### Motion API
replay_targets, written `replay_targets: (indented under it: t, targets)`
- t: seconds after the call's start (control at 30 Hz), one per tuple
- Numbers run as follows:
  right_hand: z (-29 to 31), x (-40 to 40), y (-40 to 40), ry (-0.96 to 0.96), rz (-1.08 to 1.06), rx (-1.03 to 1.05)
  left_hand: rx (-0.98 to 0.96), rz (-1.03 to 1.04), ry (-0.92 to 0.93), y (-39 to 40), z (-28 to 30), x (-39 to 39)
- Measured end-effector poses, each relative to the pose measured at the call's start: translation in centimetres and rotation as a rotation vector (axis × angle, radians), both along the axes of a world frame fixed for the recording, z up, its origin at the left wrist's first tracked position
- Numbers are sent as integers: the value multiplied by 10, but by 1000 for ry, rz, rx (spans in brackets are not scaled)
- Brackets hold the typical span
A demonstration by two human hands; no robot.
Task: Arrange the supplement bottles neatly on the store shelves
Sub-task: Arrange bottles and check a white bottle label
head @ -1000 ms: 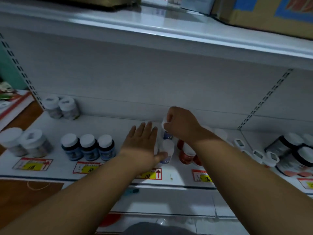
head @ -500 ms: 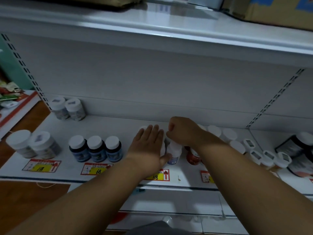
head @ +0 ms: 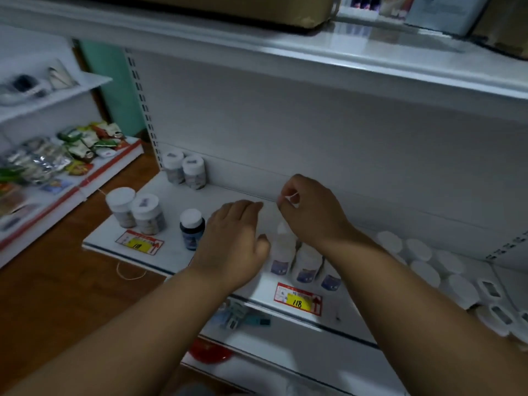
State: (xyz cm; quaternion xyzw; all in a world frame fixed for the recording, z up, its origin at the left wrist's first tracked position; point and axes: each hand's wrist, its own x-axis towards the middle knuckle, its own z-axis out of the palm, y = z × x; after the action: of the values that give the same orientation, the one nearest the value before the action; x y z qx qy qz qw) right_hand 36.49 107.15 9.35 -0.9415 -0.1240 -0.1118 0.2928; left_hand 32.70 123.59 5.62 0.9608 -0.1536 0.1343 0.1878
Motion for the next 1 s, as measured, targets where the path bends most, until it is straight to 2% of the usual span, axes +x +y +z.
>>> replay_targets:
  t: [0.13,0.33,0.53,0.63,0.7,0.9,1.0]
  targets:
    - [6,6,52,26,105,-9,-16,138,20,46,3,-4]
    - [-1,50,135,48,151,-6,-58,167,-4,122,14,28]
    - [-23,140,214,210,-3,-141,-68,59,-23,198,24,64]
    - [-39,165,237,294,-69,-265,-75,17,-3,221,27,78]
    - [-48,171,247,281,-121,-352,-73,-15,12,230,26,86]
    - [-64,180,251,178,-218,-353,-95,-45,100,249,16,100]
    - [-58,173,242,134,-276,-190,-157,-55,139,255,16,105]
